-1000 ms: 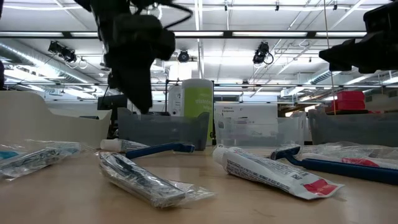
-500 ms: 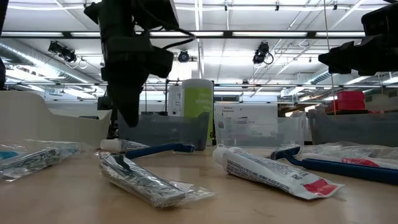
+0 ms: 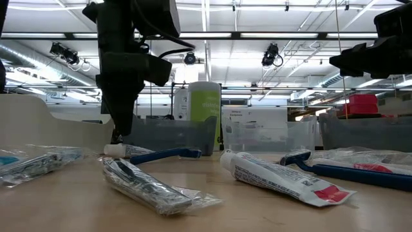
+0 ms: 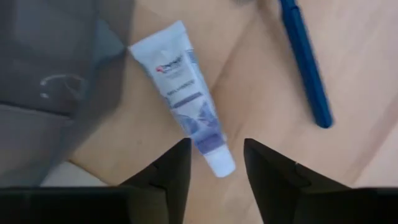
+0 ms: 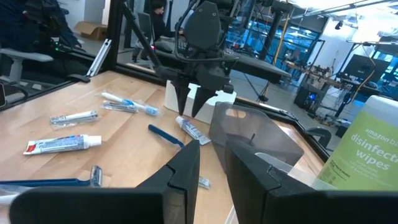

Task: Pick & Place Travel size toiletries
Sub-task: Put the toothpaste into the left black bin, then put the nail cutter into the transparent bin

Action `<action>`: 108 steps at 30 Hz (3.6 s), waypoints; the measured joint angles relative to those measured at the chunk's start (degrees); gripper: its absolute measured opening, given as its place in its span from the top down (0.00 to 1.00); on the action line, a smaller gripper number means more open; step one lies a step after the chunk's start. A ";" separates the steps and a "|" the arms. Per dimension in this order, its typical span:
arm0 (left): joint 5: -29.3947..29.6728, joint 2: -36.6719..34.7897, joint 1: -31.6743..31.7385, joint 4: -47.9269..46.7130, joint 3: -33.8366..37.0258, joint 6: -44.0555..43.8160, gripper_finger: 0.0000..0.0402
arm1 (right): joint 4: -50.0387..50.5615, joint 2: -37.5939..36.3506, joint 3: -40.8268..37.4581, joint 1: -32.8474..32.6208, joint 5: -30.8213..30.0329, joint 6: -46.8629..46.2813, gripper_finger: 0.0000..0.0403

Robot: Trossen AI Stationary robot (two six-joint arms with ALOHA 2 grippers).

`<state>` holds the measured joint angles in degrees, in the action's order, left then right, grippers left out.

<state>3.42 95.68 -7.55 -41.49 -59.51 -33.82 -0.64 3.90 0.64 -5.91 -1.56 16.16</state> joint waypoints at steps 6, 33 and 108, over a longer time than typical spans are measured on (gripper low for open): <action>1.47 0.00 0.00 0.31 0.00 -0.09 0.52 | 0.00 0.00 0.00 0.00 -0.07 0.00 0.79; 0.20 6.42 -0.61 0.98 0.09 -5.72 0.60 | -0.45 2.03 0.02 0.00 -0.33 0.85 0.79; 20.03 9.91 14.02 -43.09 -45.60 13.48 0.66 | -15.11 23.74 10.98 -0.11 7.80 -8.04 0.79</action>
<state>23.45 105.59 6.47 -84.58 -105.11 -20.34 -15.76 27.64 11.62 -6.02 6.24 8.12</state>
